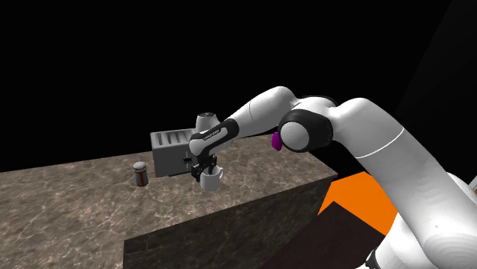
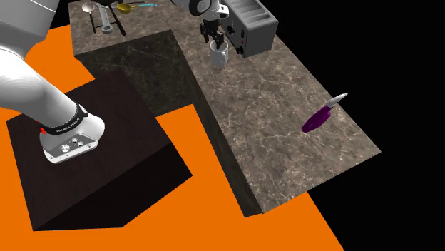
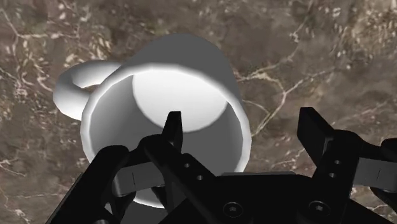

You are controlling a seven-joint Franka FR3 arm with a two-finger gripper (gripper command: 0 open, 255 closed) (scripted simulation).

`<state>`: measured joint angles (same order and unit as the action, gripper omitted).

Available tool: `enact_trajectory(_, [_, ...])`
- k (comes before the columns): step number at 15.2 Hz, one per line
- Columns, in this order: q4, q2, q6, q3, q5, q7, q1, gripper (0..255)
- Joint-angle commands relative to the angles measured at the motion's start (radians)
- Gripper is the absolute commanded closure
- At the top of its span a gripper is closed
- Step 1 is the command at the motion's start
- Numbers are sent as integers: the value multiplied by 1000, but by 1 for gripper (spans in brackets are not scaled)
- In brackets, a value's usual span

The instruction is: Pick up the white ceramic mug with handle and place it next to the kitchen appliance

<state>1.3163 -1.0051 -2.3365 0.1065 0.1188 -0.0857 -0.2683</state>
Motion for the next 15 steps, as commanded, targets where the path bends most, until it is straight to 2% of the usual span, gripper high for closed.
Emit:
enact_trajectory(1, [0,0,0,0,0,0,0,0])
enact_trajectory(3, [0,0,0,0,0,0,0,0])
enact_trajectory(7, [45,101,56,8,-6,2,-7,0])
enact_trajectory(15, [45,101,56,8,-6,2,-7,0])
